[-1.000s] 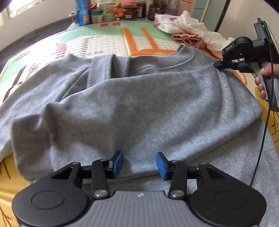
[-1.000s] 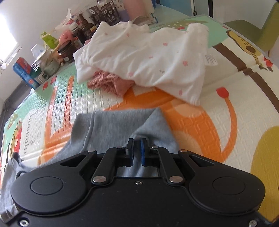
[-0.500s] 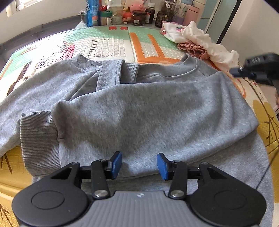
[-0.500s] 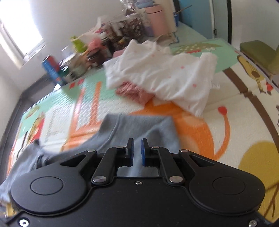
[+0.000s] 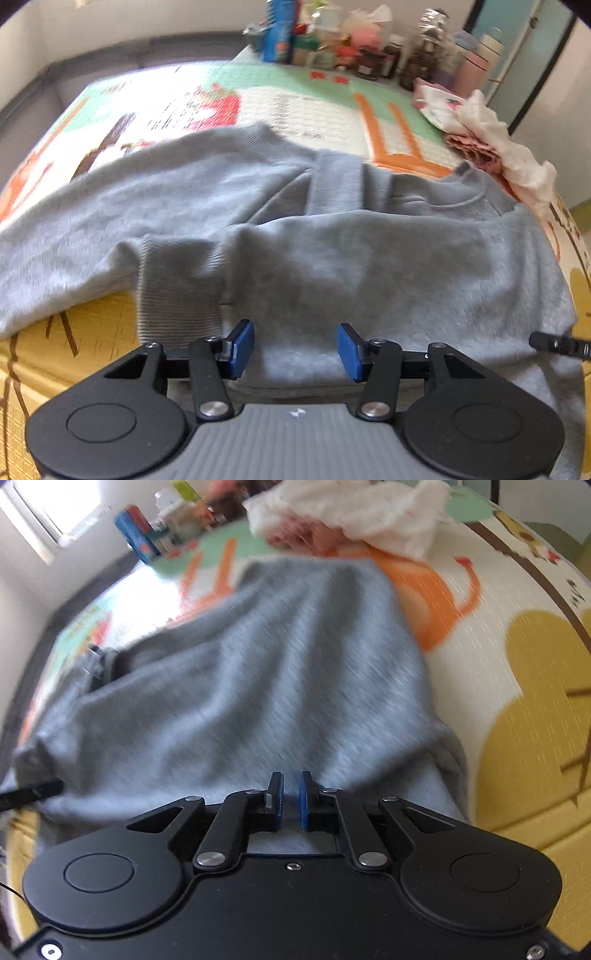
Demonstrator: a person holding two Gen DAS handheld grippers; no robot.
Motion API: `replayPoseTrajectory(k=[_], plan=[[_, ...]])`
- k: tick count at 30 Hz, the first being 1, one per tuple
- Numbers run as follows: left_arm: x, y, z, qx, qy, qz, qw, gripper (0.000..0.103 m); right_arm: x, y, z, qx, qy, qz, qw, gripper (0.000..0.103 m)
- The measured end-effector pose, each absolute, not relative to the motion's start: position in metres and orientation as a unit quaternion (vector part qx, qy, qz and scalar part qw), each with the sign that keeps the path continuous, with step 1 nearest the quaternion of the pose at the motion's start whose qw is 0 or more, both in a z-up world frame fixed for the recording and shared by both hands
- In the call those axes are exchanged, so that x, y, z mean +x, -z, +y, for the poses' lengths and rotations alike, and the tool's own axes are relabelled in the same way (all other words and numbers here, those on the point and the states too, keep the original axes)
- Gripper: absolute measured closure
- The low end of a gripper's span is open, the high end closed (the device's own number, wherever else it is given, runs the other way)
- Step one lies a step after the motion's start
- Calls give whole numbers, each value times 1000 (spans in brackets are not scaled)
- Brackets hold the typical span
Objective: Fold clothes
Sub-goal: 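Move the left gripper to the ribbed cuff of the other sleeve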
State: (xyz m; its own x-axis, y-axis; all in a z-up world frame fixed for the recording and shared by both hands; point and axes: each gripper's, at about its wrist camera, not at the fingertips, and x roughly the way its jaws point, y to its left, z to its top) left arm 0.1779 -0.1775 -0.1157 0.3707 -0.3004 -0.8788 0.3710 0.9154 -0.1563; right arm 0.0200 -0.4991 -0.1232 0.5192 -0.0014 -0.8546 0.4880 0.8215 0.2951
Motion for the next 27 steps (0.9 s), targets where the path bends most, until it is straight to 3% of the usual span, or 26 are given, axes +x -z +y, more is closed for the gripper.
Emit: replayPoseTrajectory(k=[5, 9, 15, 27], plan=[[186, 114, -158, 1, 199, 528, 825, 52, 11, 122, -501, 280, 159, 462, 826, 95], [182, 97, -138, -14, 202, 511, 836, 42, 2, 111, -512, 359, 153, 428, 815, 70], [185, 76, -99, -36, 177, 483, 857, 32, 2, 87, -487, 343, 138, 424, 827, 69], [200, 80, 28, -117, 83, 479, 866, 31, 67, 36, -373, 282, 29, 422, 861, 69]])
